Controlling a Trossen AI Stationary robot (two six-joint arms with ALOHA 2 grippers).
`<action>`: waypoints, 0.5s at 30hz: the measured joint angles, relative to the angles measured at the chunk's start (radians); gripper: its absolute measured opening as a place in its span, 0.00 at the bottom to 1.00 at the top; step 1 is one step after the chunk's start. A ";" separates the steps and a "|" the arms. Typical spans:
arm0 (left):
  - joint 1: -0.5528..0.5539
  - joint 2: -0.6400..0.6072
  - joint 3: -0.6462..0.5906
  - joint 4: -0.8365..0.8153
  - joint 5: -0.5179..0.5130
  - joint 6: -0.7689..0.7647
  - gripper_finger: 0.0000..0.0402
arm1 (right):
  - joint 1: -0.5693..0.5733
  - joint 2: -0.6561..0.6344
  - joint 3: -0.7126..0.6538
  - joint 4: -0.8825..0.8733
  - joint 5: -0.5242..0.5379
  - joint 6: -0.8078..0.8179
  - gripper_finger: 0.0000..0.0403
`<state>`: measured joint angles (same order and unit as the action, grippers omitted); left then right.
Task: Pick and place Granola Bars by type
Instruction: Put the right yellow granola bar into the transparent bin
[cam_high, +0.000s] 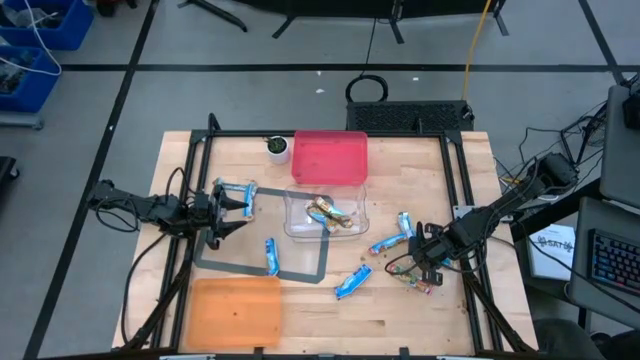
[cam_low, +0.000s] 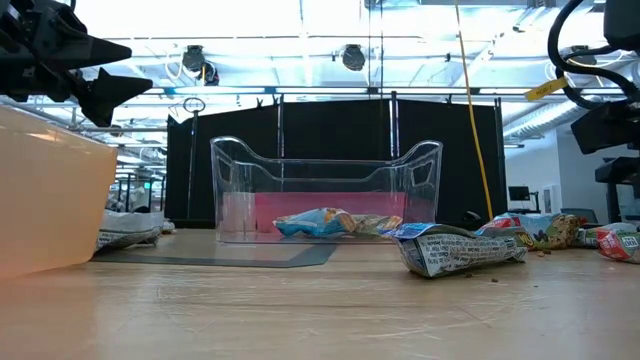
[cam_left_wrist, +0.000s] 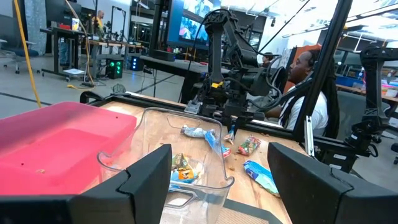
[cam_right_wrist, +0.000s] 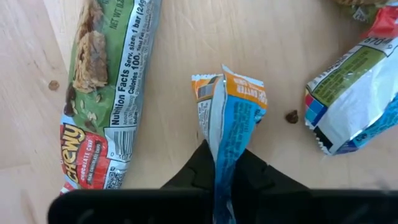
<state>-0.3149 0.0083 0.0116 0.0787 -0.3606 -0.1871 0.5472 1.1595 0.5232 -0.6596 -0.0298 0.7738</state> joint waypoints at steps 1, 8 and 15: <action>0.000 0.000 0.000 0.000 0.000 0.000 0.67 | 0.000 0.000 0.000 -0.002 0.000 0.000 0.04; 0.000 0.000 0.000 0.000 0.000 0.000 0.67 | 0.000 -0.004 0.007 -0.035 -0.002 -0.001 0.03; 0.000 0.000 0.000 0.000 0.000 0.000 0.67 | -0.011 -0.038 0.059 -0.142 -0.001 -0.011 0.03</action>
<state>-0.3149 0.0083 0.0116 0.0786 -0.3603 -0.1873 0.5358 1.1217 0.5826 -0.8013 -0.0311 0.7628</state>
